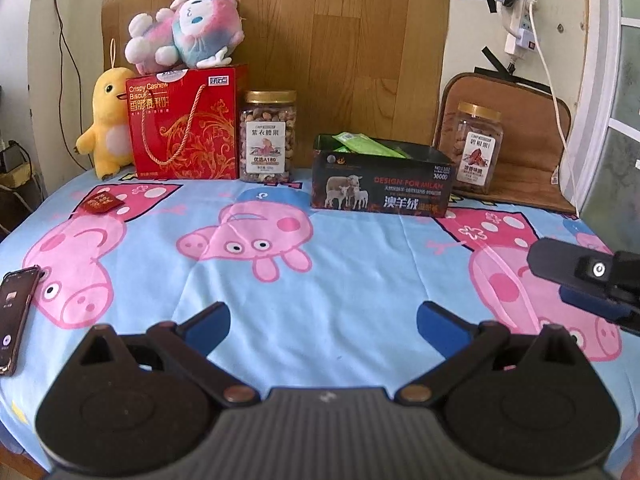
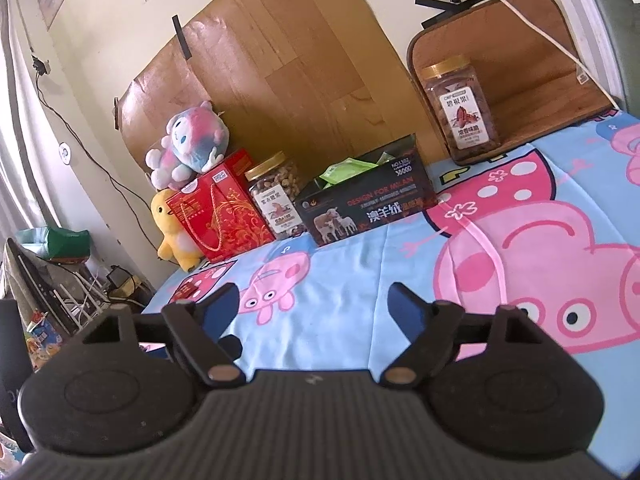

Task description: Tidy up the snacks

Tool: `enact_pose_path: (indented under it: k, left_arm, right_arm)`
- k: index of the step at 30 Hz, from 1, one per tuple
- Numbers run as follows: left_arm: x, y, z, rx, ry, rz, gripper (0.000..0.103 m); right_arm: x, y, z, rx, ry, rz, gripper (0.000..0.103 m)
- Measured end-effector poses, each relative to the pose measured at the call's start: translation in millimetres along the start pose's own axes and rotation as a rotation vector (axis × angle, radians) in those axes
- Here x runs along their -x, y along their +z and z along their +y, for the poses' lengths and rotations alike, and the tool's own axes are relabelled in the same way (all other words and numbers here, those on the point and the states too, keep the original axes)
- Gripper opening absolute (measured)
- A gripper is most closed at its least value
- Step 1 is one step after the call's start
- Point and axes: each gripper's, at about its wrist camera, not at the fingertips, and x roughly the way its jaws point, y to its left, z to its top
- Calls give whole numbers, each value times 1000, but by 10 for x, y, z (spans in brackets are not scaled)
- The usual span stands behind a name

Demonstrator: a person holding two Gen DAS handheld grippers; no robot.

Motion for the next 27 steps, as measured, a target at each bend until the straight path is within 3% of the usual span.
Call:
enact_pose_path:
  k: [5, 27]
  left_arm:
    - [-2, -14, -43, -30, 48, -8, 103]
    - [-36, -45, -93, -95, 43, 13, 103]
  right_arm:
    - [37, -24, 11, 4, -26, -36, 95]
    - [43, -30, -4, -3, -38, -29, 95]
